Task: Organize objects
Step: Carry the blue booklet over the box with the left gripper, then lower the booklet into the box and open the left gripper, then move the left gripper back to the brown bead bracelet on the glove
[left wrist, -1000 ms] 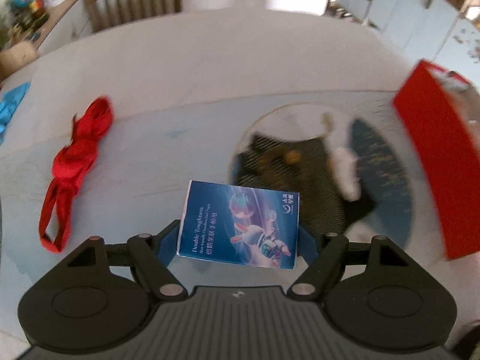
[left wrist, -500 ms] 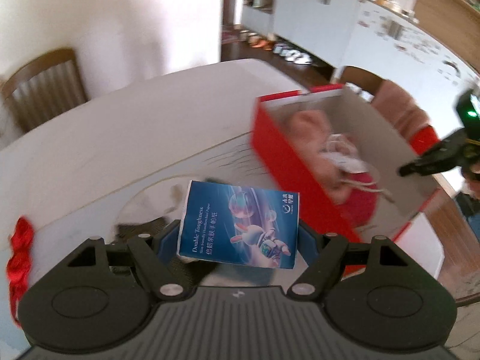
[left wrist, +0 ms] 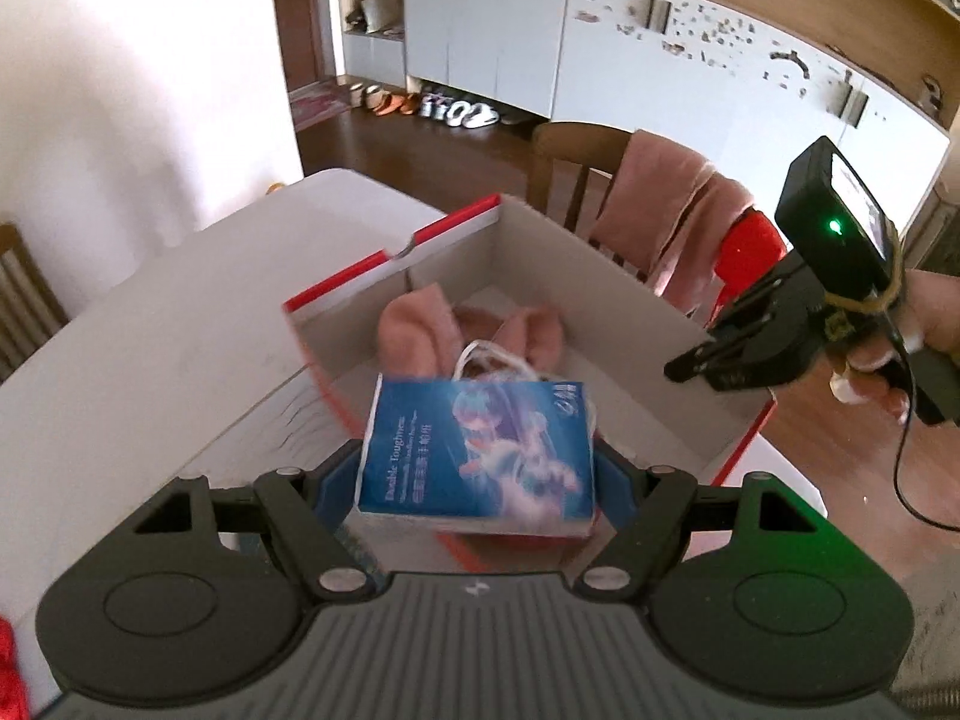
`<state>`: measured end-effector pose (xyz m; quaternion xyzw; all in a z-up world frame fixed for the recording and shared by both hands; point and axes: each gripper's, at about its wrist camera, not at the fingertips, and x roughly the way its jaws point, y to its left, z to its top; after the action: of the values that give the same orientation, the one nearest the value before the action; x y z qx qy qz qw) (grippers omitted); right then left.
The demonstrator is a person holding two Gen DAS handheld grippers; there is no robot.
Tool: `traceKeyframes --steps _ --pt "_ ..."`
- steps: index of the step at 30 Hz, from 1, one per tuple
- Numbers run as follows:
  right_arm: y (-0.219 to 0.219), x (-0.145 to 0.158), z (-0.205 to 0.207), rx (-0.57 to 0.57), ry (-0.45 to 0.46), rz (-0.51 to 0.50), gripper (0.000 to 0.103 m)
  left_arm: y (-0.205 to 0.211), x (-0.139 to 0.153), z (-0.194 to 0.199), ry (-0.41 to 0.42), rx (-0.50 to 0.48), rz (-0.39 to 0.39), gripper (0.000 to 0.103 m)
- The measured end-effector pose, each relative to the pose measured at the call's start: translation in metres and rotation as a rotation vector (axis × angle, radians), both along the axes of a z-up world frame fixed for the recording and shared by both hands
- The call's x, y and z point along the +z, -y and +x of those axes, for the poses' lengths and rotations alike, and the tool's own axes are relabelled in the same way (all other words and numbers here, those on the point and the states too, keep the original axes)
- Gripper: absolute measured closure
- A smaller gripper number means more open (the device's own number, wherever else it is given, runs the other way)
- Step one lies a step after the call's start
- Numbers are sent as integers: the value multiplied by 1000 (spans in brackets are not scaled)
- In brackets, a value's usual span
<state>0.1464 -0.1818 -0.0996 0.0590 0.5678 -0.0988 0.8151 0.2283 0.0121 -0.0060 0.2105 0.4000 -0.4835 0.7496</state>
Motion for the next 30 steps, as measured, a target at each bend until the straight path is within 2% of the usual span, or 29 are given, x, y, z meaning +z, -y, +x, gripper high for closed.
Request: traceKeyframes --steps 7,10,14,21,30 --pt "-2 -1 0 7 0 -9 100 49 -13 9 20 -26 19 26" --pt "-2 -1 0 9 0 -8 100 66 -25 13 28 -33 55 26" --pt "-1 -1 -1 9 1 -5 100 76 -39 21 -8 -18 76 27" --pt "0 -1 0 10 1 2 100 72 -47 19 -37 -15 79 27" --pt "1 -2 0 8 -6 5 100 30 -24 14 -55 29 4 27"
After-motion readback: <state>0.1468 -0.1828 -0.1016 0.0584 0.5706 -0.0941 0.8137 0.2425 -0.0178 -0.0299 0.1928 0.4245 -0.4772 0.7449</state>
